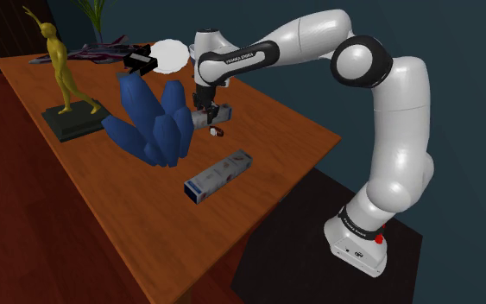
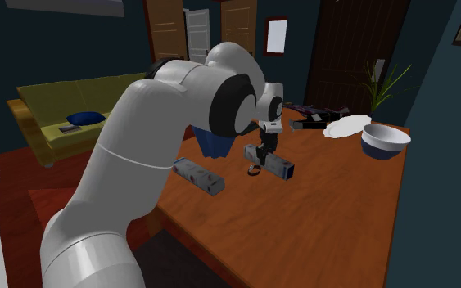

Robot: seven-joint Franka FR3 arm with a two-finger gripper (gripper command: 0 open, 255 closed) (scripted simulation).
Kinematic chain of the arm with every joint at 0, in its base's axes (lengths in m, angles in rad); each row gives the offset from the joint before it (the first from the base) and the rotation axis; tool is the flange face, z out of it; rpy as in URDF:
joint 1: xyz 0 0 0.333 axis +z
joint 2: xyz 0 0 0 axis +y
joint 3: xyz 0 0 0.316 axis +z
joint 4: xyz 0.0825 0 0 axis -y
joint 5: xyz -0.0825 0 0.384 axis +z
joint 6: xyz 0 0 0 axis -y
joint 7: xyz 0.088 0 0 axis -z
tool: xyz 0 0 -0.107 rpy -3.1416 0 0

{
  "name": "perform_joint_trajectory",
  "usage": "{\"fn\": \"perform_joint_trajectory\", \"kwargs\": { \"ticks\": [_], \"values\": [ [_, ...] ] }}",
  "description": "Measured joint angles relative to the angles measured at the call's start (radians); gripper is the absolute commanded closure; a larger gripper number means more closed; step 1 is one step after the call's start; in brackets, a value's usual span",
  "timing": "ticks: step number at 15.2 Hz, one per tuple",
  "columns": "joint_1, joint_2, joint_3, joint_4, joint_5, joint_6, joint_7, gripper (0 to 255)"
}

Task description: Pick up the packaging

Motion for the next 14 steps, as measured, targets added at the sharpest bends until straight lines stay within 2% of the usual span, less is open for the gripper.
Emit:
{"fn": "perform_joint_trajectory", "kwargs": {
  "ticks": [5, 14],
  "values": [
    [0.001, 0.001, 0.0, 0.006, 0.0, -0.006, 0.0, 255],
    [-0.003, -0.043, 0.009, 0.052, 0.017, -0.095, -0.013, 255]
  ]
}}
